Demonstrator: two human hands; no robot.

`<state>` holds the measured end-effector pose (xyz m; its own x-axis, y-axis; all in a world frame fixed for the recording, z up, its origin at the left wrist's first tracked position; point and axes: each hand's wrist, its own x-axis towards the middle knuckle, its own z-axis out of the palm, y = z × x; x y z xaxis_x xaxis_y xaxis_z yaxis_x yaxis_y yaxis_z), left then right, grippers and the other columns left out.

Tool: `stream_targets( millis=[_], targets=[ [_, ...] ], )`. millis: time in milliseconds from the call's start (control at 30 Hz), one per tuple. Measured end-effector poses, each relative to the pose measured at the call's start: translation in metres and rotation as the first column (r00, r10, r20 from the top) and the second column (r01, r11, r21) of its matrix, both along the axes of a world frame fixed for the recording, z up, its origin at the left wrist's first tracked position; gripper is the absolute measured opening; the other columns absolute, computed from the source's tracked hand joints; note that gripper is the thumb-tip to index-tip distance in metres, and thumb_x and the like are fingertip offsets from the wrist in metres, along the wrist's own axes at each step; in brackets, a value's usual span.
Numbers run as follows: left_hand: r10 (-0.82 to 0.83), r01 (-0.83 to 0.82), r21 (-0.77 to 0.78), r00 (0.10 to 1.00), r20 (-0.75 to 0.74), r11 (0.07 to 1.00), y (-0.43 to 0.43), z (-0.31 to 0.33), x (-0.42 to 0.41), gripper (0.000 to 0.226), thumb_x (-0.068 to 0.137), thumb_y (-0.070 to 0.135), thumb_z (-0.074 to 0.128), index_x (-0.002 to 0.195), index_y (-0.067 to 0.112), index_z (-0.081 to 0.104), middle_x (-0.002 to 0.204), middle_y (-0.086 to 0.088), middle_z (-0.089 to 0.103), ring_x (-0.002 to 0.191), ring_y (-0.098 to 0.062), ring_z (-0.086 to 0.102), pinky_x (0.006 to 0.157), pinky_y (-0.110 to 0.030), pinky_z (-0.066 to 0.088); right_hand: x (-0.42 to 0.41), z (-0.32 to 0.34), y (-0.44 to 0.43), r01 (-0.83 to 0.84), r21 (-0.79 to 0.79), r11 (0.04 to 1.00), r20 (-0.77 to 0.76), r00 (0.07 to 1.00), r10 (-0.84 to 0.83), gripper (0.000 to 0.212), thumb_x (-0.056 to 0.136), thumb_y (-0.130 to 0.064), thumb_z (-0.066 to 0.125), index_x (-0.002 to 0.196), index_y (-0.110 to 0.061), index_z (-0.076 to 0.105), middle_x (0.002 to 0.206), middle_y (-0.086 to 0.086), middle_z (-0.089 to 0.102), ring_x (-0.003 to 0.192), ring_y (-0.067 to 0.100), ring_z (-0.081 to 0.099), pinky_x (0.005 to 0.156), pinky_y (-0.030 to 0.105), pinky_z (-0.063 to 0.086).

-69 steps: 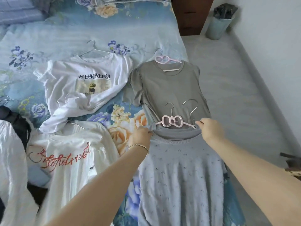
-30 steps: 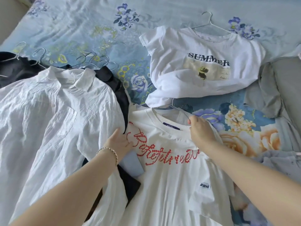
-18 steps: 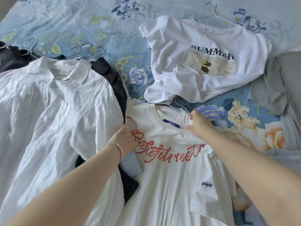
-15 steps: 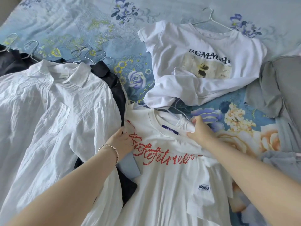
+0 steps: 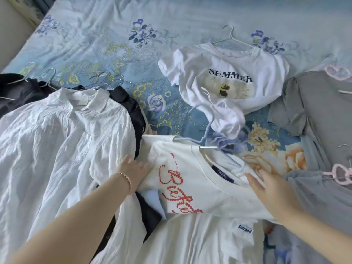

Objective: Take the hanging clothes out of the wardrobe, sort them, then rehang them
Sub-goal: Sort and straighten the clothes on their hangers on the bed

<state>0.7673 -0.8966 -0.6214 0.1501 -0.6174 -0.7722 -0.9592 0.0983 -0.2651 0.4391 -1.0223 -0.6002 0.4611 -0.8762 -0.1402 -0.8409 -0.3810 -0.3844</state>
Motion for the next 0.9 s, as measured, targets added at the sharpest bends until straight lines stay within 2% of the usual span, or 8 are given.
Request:
stream_targets(
  millis=[67, 133, 267, 333, 433, 700, 833, 900],
  targets=[
    [0.212, -0.241, -0.136, 0.957, -0.196, 0.961, 0.004, 0.000, -0.021, 0.086, 0.085, 0.042, 0.059, 0.149, 0.018, 0.007, 0.153, 0.001, 0.020, 0.140, -0.017, 0.026, 0.118, -0.038, 0.009, -0.009, 0.009, 0.004, -0.095, -0.049, 0.994, -0.002, 0.995, 0.095, 0.059, 0.094, -0.058, 0.024, 0.050, -0.022, 0.036, 0.036, -0.004, 0.025, 0.027, 0.023, 0.035, 0.038, 0.020, 0.017],
    [0.373, -0.470, -0.207, 0.847, -0.378, 0.858, 0.006, 0.009, -0.039, 0.089, 0.079, 0.045, 0.066, 0.145, 0.013, 0.016, 0.148, -0.002, 0.025, 0.138, -0.019, 0.030, 0.116, -0.032, 0.017, -0.014, 0.021, 0.006, -0.075, -0.084, 0.994, 0.063, 0.995, 0.080, 0.059, 0.093, -0.062, 0.023, 0.051, -0.021, 0.030, 0.038, -0.005, 0.019, 0.030, 0.021, 0.026, 0.038, 0.020, 0.017],
    [0.537, -0.786, -0.226, 0.572, -0.620, 0.575, 0.003, 0.050, -0.058, 0.095, 0.078, 0.039, 0.072, 0.147, 0.016, 0.011, 0.148, -0.003, 0.022, 0.131, -0.024, 0.040, 0.104, -0.031, 0.035, -0.019, 0.054, -0.015, 0.056, -0.185, 0.981, 0.114, 0.993, -0.035, 0.048, 0.083, -0.055, 0.043, 0.055, -0.024, 0.021, 0.042, -0.012, 0.019, 0.037, 0.027, 0.032, 0.043, 0.014, 0.011],
    [0.532, -0.827, -0.253, 0.525, -0.664, 0.501, -0.005, 0.077, -0.062, 0.092, 0.079, 0.031, 0.072, 0.147, 0.014, 0.014, 0.150, -0.005, 0.019, 0.129, -0.025, 0.042, 0.103, -0.030, 0.036, -0.025, 0.081, -0.028, 0.097, -0.166, 0.981, 0.120, 0.990, -0.078, 0.055, 0.085, -0.046, 0.060, 0.055, -0.028, 0.018, 0.043, -0.010, 0.024, 0.043, 0.032, 0.040, 0.044, 0.018, 0.015],
    [0.481, -0.842, -0.335, 0.521, -0.705, 0.422, -0.019, 0.132, -0.070, 0.086, 0.082, 0.025, 0.070, 0.147, 0.012, 0.016, 0.152, -0.005, 0.019, 0.133, -0.023, 0.037, 0.104, -0.029, 0.033, -0.041, 0.135, -0.040, 0.150, -0.137, 0.979, 0.099, 0.986, -0.138, 0.053, 0.087, -0.043, 0.058, 0.054, -0.019, 0.024, 0.048, 0.010, 0.044, 0.058, 0.041, 0.054, 0.050, 0.034, 0.034],
    [0.305, -0.770, -0.511, 0.627, -0.717, 0.383, -0.035, 0.281, -0.105, 0.089, 0.077, 0.022, 0.074, 0.147, 0.014, 0.019, 0.149, -0.007, 0.023, 0.134, -0.028, 0.033, 0.108, -0.039, 0.033, -0.070, 0.302, -0.061, 0.221, -0.362, 0.906, 0.320, 0.942, -0.102, 0.049, 0.079, -0.054, 0.045, 0.053, -0.019, 0.024, 0.062, 0.018, 0.050, 0.071, 0.042, 0.056, 0.059, 0.033, 0.031],
    [0.239, -0.740, -0.601, 0.670, -0.703, 0.302, -0.038, 0.341, -0.128, 0.089, 0.079, 0.021, 0.072, 0.148, 0.013, 0.016, 0.153, -0.007, 0.017, 0.135, -0.030, 0.032, 0.106, -0.039, 0.031, -0.075, 0.373, -0.067, 0.198, -0.518, 0.832, 0.335, 0.942, -0.016, 0.048, 0.086, -0.053, 0.048, 0.073, -0.007, 0.053, 0.081, 0.027, 0.062, 0.082, 0.045, 0.058, 0.063, 0.038, 0.038],
    [0.228, -0.729, -0.624, 0.683, -0.694, 0.282, -0.036, 0.359, -0.140, 0.090, 0.080, 0.022, 0.071, 0.148, 0.013, 0.013, 0.155, -0.007, 0.013, 0.136, -0.030, 0.031, 0.107, -0.040, 0.032, -0.076, 0.397, -0.061, 0.170, -0.533, 0.829, 0.327, 0.945, 0.017, 0.044, 0.091, -0.048, 0.052, 0.078, -0.007, 0.054, 0.078, 0.025, 0.061, 0.082, 0.043, 0.058, 0.063, 0.038, 0.038]
  ],
)
